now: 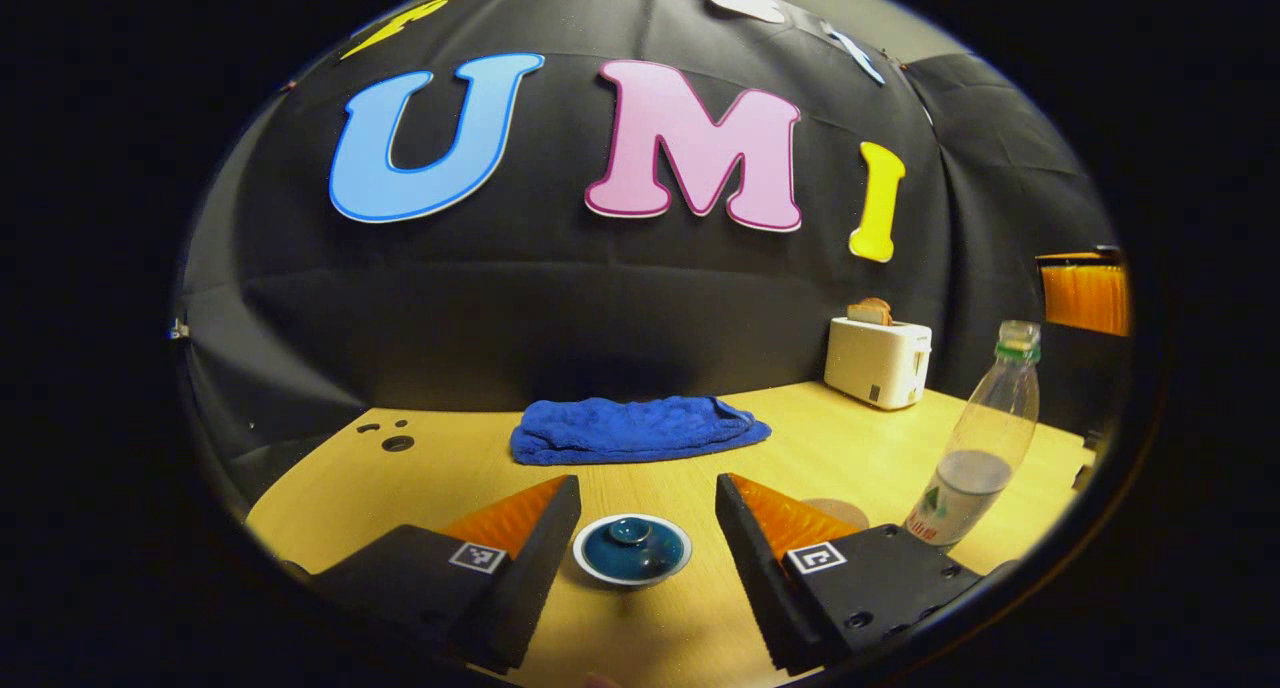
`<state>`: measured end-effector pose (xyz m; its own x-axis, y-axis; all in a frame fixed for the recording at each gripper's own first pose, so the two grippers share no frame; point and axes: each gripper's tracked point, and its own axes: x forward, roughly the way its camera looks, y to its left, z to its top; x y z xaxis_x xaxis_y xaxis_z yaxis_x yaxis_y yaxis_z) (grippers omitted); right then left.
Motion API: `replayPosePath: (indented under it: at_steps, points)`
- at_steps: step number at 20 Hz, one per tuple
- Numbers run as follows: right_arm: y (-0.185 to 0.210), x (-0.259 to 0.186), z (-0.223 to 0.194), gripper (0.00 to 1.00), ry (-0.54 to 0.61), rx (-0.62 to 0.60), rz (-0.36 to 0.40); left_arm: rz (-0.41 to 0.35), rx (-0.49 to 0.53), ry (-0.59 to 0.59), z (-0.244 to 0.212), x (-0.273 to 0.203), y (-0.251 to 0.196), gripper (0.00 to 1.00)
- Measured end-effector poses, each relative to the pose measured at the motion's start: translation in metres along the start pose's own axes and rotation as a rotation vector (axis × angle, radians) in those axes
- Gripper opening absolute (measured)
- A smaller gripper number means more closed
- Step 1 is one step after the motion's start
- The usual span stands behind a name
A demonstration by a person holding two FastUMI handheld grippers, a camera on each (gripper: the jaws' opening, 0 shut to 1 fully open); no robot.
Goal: Open the teacup lid with one hand, grasp the water bottle and pour water into the teacup with the other hand; after pouring, place the water bottle on the coaster and then close the teacup lid.
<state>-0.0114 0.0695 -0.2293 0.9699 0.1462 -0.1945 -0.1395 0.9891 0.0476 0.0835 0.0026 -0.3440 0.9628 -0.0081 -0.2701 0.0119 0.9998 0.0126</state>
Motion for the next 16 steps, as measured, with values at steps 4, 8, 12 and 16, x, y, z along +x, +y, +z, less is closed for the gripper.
replayPosePath:
  at_steps: [4,8,12,16]
  points:
    - [0.009,-0.003,-0.031,0.96,0.039,0.015,0.009,-0.011,-0.012,0.025,-0.018,0.017,-0.002,0.78]
    - [0.012,-0.004,-0.056,0.96,0.065,0.027,0.010,0.025,-0.034,0.039,-0.030,0.022,0.008,0.77]
    - [0.012,0.000,-0.069,0.96,0.070,0.038,0.011,0.028,-0.038,0.053,-0.036,0.028,0.009,0.77]
    - [0.015,0.006,-0.079,0.96,0.076,0.060,0.023,0.024,0.004,0.086,-0.042,0.033,0.003,0.77]
